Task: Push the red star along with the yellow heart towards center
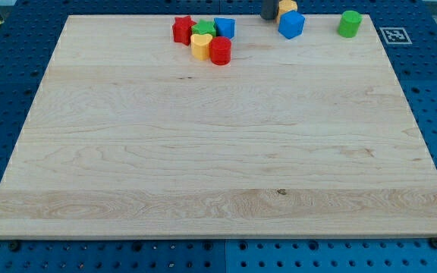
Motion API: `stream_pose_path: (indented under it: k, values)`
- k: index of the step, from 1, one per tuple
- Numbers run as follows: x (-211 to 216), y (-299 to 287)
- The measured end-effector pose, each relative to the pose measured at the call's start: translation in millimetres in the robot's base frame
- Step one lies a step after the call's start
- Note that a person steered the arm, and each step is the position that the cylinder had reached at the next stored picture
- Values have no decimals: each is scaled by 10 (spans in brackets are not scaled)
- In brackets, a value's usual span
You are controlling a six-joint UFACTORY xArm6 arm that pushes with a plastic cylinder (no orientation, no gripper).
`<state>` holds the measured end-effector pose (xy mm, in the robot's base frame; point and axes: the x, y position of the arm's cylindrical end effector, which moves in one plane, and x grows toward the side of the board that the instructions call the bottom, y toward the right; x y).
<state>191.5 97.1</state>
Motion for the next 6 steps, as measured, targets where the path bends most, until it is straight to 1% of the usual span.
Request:
stream_pose_path:
  k: [2, 3, 5, 6]
  values:
    - [3, -127]
    - [5, -630]
    - [99, -1159]
    - [76, -1805]
